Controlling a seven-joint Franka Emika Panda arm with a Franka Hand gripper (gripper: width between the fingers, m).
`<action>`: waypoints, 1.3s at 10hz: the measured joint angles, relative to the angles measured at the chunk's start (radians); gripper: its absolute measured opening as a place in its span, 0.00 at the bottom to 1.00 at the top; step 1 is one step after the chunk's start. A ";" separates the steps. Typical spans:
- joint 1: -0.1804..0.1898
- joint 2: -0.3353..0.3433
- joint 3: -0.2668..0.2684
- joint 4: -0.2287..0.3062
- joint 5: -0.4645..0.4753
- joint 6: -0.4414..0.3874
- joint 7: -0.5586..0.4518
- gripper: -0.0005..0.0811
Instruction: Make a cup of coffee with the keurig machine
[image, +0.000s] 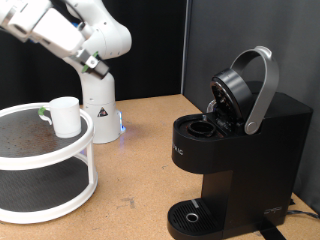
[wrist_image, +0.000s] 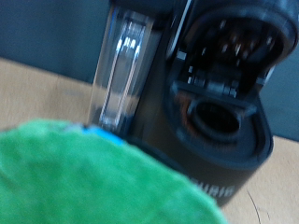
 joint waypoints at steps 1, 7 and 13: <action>0.017 0.000 0.017 0.008 0.021 -0.002 0.042 0.58; 0.045 0.009 0.125 0.012 0.058 0.083 0.152 0.58; 0.087 0.061 0.259 0.055 0.127 0.202 0.446 0.58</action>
